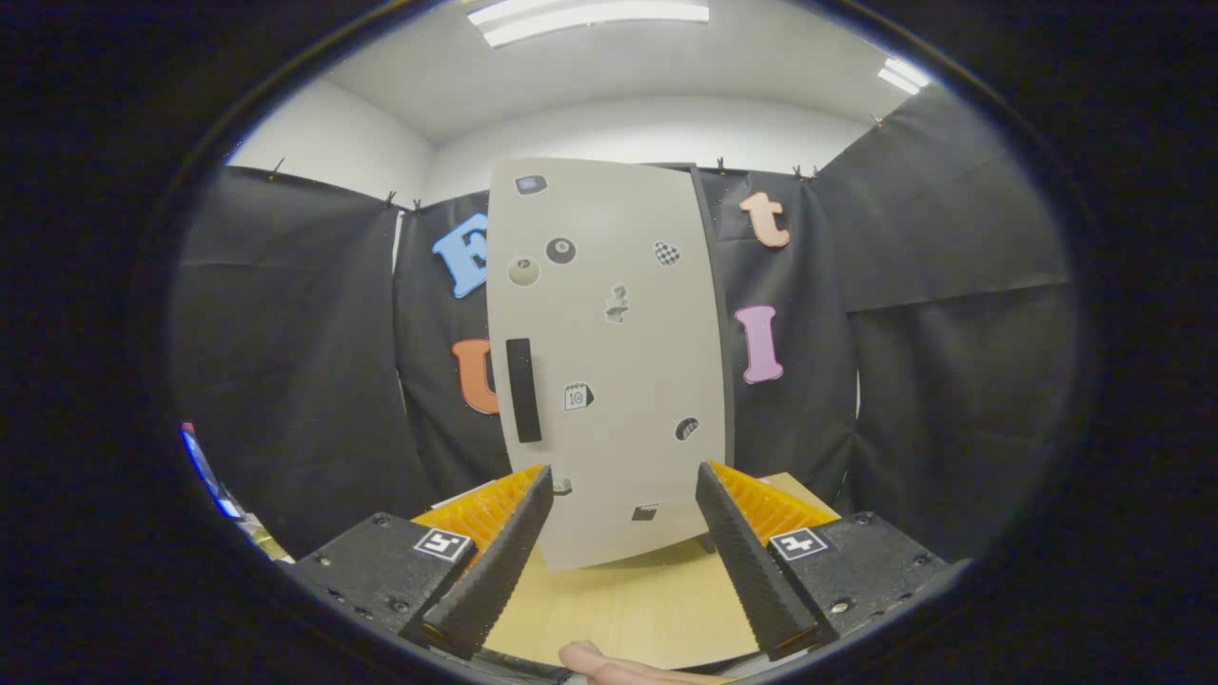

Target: Open the shoe cabinet door, grab the shoes and put them into the shoe cabinet, then close the shoe cabinet door.

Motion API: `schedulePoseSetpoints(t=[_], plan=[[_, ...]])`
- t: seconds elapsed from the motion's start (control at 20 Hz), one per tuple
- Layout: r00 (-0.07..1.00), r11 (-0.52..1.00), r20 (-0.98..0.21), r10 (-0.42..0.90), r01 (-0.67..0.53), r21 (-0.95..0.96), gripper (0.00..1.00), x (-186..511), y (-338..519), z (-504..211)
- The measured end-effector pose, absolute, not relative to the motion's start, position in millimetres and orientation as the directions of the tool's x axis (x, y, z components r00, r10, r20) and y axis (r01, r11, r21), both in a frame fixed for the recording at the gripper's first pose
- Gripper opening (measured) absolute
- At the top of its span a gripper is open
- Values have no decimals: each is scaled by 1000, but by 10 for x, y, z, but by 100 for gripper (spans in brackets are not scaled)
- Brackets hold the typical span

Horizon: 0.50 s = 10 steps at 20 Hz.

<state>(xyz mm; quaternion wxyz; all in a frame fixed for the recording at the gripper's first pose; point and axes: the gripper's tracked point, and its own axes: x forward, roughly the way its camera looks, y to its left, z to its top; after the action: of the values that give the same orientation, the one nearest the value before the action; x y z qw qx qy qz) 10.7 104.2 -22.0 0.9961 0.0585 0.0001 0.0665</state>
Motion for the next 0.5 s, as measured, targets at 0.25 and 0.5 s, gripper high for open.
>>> schedulePoseSetpoints(t=[0.25,0.5], plan=[[988,982,97,123,-135,131,99,-190,736,-90],[986,983,131,104,-122,138,99,-332,558,-35]])
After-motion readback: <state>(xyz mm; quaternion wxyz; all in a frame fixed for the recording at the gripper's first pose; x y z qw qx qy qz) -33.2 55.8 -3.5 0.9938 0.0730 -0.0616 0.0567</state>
